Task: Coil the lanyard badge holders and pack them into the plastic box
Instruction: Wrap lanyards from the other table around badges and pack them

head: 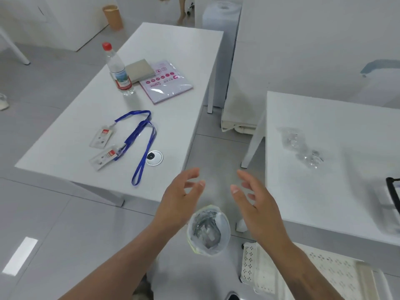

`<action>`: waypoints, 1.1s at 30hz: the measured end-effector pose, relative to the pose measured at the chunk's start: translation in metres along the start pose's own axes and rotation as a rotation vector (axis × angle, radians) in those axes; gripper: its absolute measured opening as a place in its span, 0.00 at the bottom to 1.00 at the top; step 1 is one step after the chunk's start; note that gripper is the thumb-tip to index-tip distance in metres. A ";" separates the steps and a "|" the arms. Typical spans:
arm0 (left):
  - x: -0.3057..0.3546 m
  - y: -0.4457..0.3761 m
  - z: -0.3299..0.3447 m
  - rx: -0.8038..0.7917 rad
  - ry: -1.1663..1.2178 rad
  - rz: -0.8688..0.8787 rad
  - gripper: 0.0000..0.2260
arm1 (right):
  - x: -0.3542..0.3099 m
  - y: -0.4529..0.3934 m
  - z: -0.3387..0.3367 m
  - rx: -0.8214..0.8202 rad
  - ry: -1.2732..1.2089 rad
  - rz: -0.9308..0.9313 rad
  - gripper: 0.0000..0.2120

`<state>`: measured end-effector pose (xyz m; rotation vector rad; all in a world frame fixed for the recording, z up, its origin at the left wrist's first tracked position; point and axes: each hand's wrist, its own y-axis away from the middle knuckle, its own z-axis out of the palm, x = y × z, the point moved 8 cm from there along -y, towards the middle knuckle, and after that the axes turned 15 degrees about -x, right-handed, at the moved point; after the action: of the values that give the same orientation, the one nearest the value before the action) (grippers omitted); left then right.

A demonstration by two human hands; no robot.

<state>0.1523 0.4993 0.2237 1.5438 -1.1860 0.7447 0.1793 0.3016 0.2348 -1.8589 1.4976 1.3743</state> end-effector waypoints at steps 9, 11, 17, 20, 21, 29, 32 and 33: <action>-0.108 -0.028 -0.202 0.036 -0.120 -0.103 0.11 | -0.073 -0.094 0.169 -0.061 0.002 0.088 0.19; -0.126 -0.037 -0.239 0.046 -0.183 -0.119 0.13 | -0.084 -0.112 0.197 -0.057 -0.007 0.105 0.19; -0.167 -0.070 -0.313 0.098 -0.349 -0.215 0.17 | -0.101 -0.161 0.254 -0.090 0.013 0.158 0.17; -0.187 -0.089 -0.331 0.104 -0.498 -0.303 0.21 | -0.101 -0.189 0.276 -0.120 0.051 0.159 0.16; -0.192 -0.094 -0.335 0.101 -0.574 -0.331 0.23 | -0.103 -0.198 0.282 -0.138 0.071 0.161 0.16; -0.220 -0.120 -0.345 0.001 -0.791 -0.419 0.28 | -0.116 -0.263 0.323 -0.255 0.327 0.078 0.19; -0.222 -0.122 -0.350 0.004 -0.730 -0.443 0.31 | -0.114 -0.276 0.326 -0.283 0.406 0.072 0.20; -0.221 -0.123 -0.350 -0.006 -0.707 -0.446 0.30 | -0.114 -0.279 0.327 -0.288 0.417 0.065 0.20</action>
<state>0.2311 0.9027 0.0898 2.0499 -1.2480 -0.1240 0.2897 0.7139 0.1113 -2.4150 1.6299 1.3462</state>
